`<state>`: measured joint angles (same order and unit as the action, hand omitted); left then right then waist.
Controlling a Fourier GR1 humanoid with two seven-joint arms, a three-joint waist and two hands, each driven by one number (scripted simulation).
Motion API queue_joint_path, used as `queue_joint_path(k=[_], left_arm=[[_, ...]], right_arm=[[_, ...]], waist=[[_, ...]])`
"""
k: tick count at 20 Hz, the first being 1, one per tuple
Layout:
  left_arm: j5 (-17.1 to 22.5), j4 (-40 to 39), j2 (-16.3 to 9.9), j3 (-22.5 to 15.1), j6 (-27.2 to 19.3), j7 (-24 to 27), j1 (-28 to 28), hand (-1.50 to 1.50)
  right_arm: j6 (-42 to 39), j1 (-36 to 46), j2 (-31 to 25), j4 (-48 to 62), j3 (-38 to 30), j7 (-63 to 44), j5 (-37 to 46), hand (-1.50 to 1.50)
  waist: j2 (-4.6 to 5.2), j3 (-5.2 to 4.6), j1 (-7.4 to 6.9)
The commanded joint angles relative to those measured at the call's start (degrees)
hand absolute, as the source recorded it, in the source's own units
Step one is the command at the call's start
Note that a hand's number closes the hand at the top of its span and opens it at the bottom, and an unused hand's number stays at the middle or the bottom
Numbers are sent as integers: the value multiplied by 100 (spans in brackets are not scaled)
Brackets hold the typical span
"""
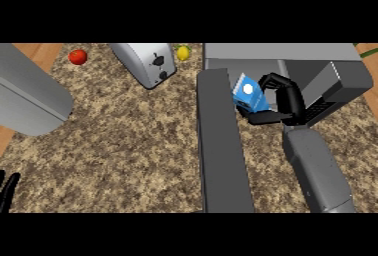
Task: Pick up the milk, place it into the microwave and close the microwave
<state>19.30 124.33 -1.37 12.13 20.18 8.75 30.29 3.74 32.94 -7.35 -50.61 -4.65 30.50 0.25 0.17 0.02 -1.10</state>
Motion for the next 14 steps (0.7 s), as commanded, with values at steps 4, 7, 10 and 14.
queue_joint_path(k=[4,7,10,14], left_arm=[[-289,-473,28,-31,-58,36,-537,-150],[193,-421,-219,289,473,218,-90,-150],[208,-475,-161,241,309,115,-397,-150],[85,-394,-183,103,240,-23,-609,-150]], right_arm=[[269,1541,77,2054,-337,514,189,150],[354,1911,-79,2698,-474,752,272,150],[354,2242,-344,3179,-622,963,304,150],[742,2472,-317,3527,-646,1239,442,150]], waist=[[48,3,-77],[64,3,-189],[105,6,-235],[182,14,-364]])
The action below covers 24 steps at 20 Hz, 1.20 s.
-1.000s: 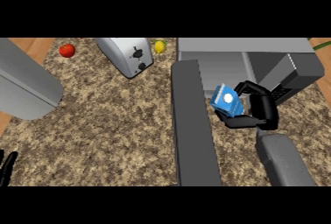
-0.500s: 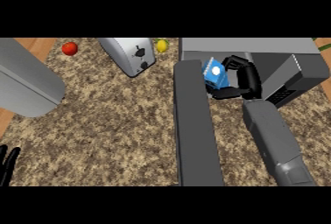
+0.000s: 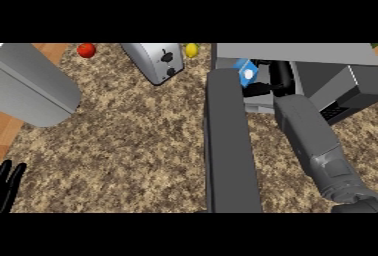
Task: Pick up the milk, place it into the microwave and close the microwave
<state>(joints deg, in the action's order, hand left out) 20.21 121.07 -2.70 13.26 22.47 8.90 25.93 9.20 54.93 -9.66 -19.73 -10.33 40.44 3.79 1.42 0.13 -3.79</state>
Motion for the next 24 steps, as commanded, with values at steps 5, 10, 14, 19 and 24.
queue_joint_path(k=[5,10,14,19,24], left_arm=[[-104,-2,36,-181,-9,-68,-233,-150],[-112,71,24,-197,-47,-107,-345,-150],[-276,31,-10,-261,-61,-113,-471,-150],[-452,18,-91,-279,-163,-231,-709,-150],[-704,-6,-72,-406,-203,-239,-765,-150]], right_arm=[[747,642,-197,797,12,40,351,150],[831,956,-511,1002,-241,-226,194,150],[1818,981,-557,1091,-524,-389,35,150],[2745,1099,-725,1272,-13,-291,665,-150],[3342,1014,-532,1410,5,-239,732,-150]], waist=[[113,4,-219],[157,8,-341],[249,7,-435],[290,-7,-536],[327,13,-622]])
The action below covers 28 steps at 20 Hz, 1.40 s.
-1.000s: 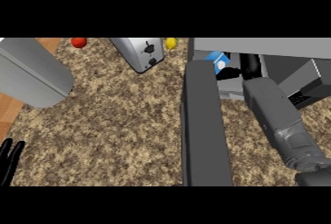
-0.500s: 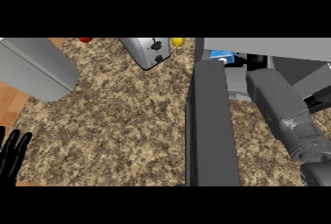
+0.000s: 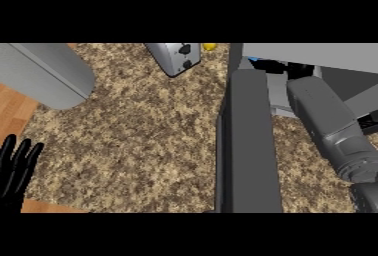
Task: Pick up the milk, place it into the microwave and close the microwave
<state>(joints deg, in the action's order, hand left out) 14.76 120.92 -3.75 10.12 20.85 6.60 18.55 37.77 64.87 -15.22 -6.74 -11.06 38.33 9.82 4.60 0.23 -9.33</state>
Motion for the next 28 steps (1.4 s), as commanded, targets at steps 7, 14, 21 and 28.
queue_joint_path(k=[7,14,21,28], left_arm=[[-290,-90,36,-283,2,-44,-150,-150],[-382,-151,56,-383,8,17,-334,-150],[-694,-149,255,-661,-156,-38,-311,-150],[-1005,-189,333,-896,-250,-69,-386,-150]], right_arm=[[-182,210,66,334,2,-434,50,-150],[-745,151,297,230,-220,-244,-179,-150],[-1036,-43,181,277,-284,-155,-217,-150],[-1009,-116,130,242,-341,-62,-250,-150]], waist=[[53,21,-133],[54,22,-114],[-31,19,29],[-40,17,61]])
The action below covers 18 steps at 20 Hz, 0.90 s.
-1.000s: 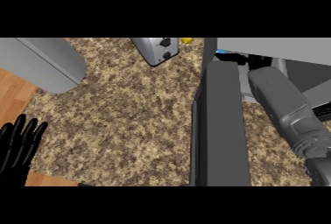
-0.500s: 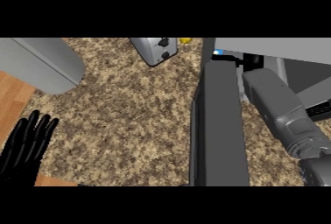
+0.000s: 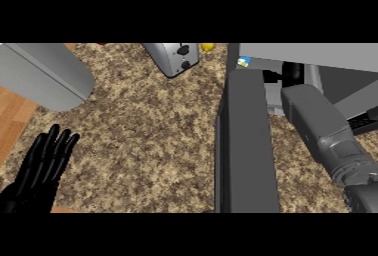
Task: Pick up the milk, place it into the microwave and close the microwave
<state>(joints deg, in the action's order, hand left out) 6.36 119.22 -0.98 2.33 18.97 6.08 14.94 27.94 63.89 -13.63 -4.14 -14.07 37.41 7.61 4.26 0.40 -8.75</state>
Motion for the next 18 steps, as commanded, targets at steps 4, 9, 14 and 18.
queue_joint_path(k=[4,9,14,18], left_arm=[[-84,80,94,-272,-45,-92,-41,-150],[-240,-52,97,-422,-147,29,49,-150],[-317,77,97,-591,-191,46,206,-150],[-434,-140,98,-817,-384,27,-1,-150]], right_arm=[[-348,-82,-207,13,-50,26,-32,-150],[-815,-250,-192,-27,-118,237,-102,-150],[-844,-511,-28,-76,-238,531,-211,-150],[-1102,-773,-1,-87,-258,795,-227,-150]], waist=[[-23,1,38],[-97,-7,164],[-132,-5,181],[-155,-7,322]])
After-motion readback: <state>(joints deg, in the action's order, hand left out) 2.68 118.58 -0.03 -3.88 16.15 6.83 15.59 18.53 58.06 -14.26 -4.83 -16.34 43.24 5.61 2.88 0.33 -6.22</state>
